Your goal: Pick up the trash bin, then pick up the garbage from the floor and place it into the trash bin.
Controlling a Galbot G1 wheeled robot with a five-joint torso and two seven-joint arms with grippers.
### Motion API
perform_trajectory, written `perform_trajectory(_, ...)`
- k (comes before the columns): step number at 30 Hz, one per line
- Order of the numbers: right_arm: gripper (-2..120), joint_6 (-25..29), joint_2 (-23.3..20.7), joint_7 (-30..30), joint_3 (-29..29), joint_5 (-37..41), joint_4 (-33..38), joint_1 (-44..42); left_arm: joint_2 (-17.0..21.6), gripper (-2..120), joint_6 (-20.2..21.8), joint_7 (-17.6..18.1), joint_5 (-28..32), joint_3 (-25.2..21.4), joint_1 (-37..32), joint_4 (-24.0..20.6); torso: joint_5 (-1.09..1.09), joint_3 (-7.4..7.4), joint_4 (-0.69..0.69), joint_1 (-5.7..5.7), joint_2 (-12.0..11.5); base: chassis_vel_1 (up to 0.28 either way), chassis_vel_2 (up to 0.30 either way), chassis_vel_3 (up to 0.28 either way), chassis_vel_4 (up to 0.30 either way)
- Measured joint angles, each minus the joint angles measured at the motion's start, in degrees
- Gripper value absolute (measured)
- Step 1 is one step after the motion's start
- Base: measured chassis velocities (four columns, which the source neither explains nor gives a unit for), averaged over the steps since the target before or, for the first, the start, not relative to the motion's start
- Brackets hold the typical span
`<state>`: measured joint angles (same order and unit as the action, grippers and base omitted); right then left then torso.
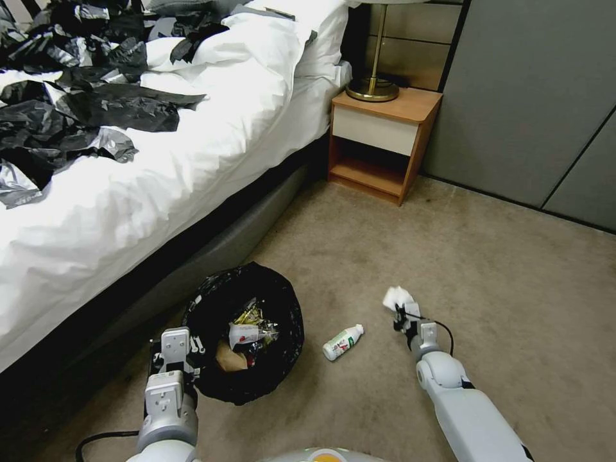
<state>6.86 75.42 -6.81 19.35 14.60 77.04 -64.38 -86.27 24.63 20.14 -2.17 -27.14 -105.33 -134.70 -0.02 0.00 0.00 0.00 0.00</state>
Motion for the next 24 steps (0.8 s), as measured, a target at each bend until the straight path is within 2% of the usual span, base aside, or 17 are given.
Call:
perform_trajectory(1,0,3.1,-0.3,-2.8,-0.2,-0.1,4.4,-1.5,0.0,0,0.0,0.0,0.0,0.1,0.1,0.1,-0.02,0.00,-0.01,0.00,0.0,0.000,0.000,0.000,0.000)
perform_trajectory(2,0,3.1,-0.3,-2.8,-0.2,-0.1,4.4,-1.5,0.0,0,0.0,0.0,0.0,0.1,0.1,0.1,-0.02,0.00,-0.01,0.00,0.0,0.000,0.000,0.000,0.000)
perform_trajectory(6,0,13.0,-1.3,-15.0,-2.8,-1.2,19.6,-5.2,0.1,0,0.2,0.0,-0.2,0.6,0.4,0.4,-0.01,0.00,-0.01,0.00,0.0,0.000,0.000,0.000,0.000)
perform_trajectory(7,0,13.0,-1.3,-15.0,-2.8,-1.2,19.6,-5.2,0.1,0,0.2,0.0,-0.2,0.6,0.4,0.4,-0.01,0.00,-0.01,0.00,0.0,0.000,0.000,0.000,0.000)
perform_trajectory(8,0,14.7,-1.8,-19.3,-4.8,-1.3,25.1,-6.2,0.1,0,0.2,0.0,-0.4,0.8,0.3,0.4,0.01,0.00,0.01,0.00,0.0,0.000,0.000,0.000,0.000)
perform_trajectory(10,0,15.0,-2.1,-20.6,-5.8,-1.3,27.0,-6.6,0.1,0,0.2,0.0,-0.5,0.8,0.3,0.4,0.00,0.00,0.01,0.00,0.0,0.000,0.000,0.000,0.000)
perform_trajectory(13,0,15.4,-4.2,-22.9,-13.2,-3.2,33.3,-7.6,0.2,0,0.2,-0.1,-0.9,1.3,0.1,0.5,0.01,0.00,0.00,0.00,0.0,0.000,0.000,0.000,0.000)
perform_trajectory(14,0,15.4,-4.2,-22.9,-13.2,-3.2,33.3,-7.6,0.2,0,0.2,-0.1,-0.9,1.3,0.1,0.5,0.01,0.00,0.00,0.00,0.0,0.000,0.000,0.000,0.000)
perform_trajectory(17,0,14.2,-5.2,-21.4,-20.8,-5.6,34.0,-6.7,0.0,0,0.1,-0.1,-1.7,1.8,0.0,0.6,0.01,0.00,0.01,0.00,0.0,0.000,0.000,0.000,0.000)
perform_trajectory(24,0,13.3,-5.0,-20.3,-25.9,-7.9,29.2,-6.3,-0.2,0,0.0,-0.1,-2.2,2.2,-0.2,0.6,0.02,0.00,0.00,0.00,0.0,0.000,0.000,0.000,0.000)
